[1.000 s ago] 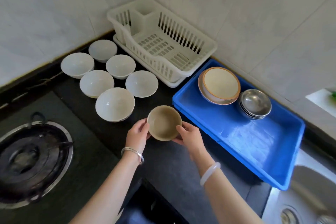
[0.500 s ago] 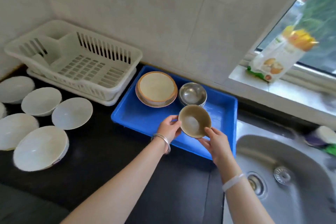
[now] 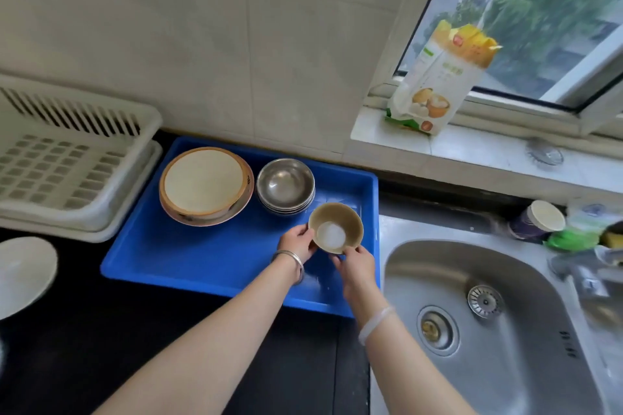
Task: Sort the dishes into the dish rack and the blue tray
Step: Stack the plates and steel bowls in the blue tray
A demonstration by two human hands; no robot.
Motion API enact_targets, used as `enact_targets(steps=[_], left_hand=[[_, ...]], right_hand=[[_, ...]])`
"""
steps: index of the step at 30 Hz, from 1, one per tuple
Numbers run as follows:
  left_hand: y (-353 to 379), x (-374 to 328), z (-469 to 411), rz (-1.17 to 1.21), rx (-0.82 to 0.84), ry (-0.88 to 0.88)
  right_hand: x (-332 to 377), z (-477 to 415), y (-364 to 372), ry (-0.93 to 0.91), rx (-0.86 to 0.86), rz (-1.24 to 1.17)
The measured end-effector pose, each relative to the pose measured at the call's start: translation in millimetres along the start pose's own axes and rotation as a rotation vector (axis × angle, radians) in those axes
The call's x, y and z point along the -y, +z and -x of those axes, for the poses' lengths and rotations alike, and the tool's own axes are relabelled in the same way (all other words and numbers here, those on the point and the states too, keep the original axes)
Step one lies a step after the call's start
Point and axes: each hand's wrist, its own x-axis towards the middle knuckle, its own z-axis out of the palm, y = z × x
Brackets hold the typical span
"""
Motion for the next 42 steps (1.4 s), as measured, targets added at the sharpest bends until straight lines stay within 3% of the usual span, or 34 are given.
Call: enact_targets(steps=[14, 25, 36, 42], left_hand=[[20.7, -1.5, -42.2, 0.066, -0.056, -0.026], [38.6, -2.8, -46.8, 0.203, -0.005, -0.007], [42.0, -4.8, -51.4, 0.187, 0.003, 0.011], [29.1, -2.9, -37.1, 0.061, -0.035, 0.009]], right_hand=[[9.8, -45.7, 14.1, 0.008, -0.034, -0.142], [27.4, -58.2, 22.8, 0.056, -0.02, -0.244], [34.8, -62.5, 22.8, 0.091, 0.009, -0.157], [33.9, -46.4, 14.2, 0.109, 0.058, -0.054]])
